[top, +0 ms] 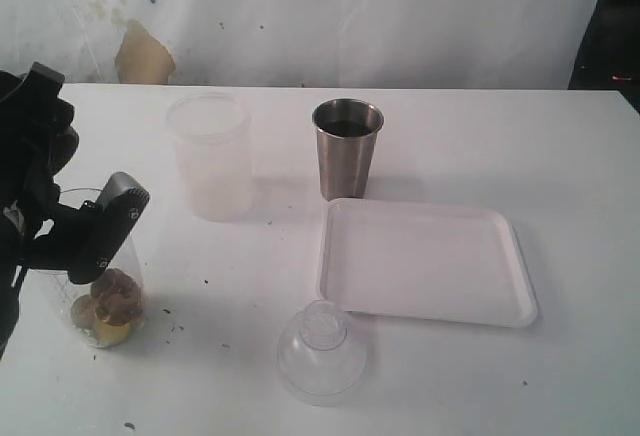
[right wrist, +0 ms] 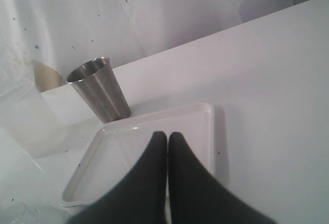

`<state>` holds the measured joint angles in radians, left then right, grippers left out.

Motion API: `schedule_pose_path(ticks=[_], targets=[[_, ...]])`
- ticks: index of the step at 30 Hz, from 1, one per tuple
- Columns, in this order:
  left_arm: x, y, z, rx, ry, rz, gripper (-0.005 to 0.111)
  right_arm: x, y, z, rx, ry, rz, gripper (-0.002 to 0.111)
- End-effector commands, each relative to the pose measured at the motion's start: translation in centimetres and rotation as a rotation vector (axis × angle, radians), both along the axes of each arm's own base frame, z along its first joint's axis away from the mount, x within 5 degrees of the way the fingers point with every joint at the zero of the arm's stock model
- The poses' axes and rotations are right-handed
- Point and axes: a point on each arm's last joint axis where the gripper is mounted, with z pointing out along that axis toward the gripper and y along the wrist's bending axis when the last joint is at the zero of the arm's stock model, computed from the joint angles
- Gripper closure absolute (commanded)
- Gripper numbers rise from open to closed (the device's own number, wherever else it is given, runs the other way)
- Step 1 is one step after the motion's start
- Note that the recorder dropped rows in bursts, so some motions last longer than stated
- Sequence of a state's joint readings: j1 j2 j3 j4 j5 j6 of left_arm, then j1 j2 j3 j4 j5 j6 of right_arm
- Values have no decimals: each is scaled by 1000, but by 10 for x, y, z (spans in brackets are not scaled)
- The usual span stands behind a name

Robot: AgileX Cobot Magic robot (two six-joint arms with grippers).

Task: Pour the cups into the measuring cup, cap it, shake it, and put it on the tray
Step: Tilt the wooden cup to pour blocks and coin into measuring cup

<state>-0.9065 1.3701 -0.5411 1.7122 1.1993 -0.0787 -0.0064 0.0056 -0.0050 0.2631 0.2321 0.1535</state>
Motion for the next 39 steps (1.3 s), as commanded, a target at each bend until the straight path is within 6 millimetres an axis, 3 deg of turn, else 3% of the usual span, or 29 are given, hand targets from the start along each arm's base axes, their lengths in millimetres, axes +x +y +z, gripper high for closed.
schedule_pose_path(ticks=[1,6,9,14,21,26,29,34,39], targets=[[0,0,3,8,-35,-6,107,0,0,-1,-1,-10,-6,108],[-3,3,10,-187,-107,16,107,0,0,-1,-1,-10,-6,108],[-5,7,26,-315,-169,32,107,0,0,-1,-1,-10,-6,108],[-9,29,52,-732,-268,153,107,0,0,-1,-1,-10,-6,108],[-12,39,60,-1378,-10,57,107,0,0,-1,-1,-10,-6,108],[1,56,63,-1760,-8,104,107,0,0,-1,-1,-10,-6,108],[-1,49,69,-1947,103,2,107,0,0,-1,-1,-10,-6,108],[-11,28,75,-2036,352,-209,107,0,0,-1,-1,-10,-6,108],[-16,27,61,-2063,412,-167,107,0,0,-1,-1,-10,-6,108]])
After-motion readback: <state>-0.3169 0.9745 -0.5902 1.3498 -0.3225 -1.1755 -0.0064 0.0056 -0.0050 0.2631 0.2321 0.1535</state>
